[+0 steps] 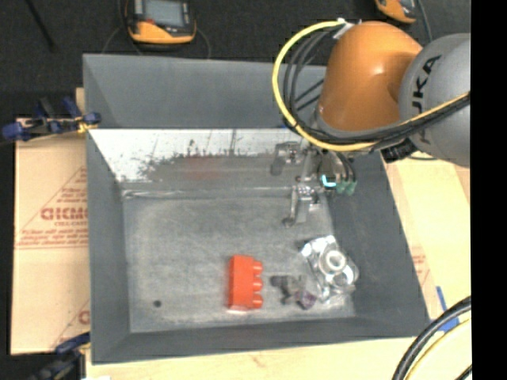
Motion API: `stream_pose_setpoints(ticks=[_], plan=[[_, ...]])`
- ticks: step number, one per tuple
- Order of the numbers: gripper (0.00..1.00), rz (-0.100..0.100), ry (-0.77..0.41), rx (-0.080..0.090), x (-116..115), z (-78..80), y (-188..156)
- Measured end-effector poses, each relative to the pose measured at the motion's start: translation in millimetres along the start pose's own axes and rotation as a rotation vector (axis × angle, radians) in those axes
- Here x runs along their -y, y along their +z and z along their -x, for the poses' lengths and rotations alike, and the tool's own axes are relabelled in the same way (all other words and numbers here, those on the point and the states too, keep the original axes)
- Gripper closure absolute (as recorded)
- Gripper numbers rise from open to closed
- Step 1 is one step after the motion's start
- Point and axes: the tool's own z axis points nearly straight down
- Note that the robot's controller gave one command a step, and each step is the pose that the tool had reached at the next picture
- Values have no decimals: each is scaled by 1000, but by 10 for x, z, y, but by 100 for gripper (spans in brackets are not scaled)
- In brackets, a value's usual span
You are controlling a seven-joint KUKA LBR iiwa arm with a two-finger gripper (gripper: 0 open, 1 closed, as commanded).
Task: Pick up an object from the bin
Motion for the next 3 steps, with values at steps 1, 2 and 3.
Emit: stream_pose_setpoints(ticks=[1, 2, 3], plan=[[0, -1, -21, -8, 468, -923, 845], [0, -1, -561, 5, 571, -1073, 1688], [100, -1, -561, 7, 570, -1068, 1679]])
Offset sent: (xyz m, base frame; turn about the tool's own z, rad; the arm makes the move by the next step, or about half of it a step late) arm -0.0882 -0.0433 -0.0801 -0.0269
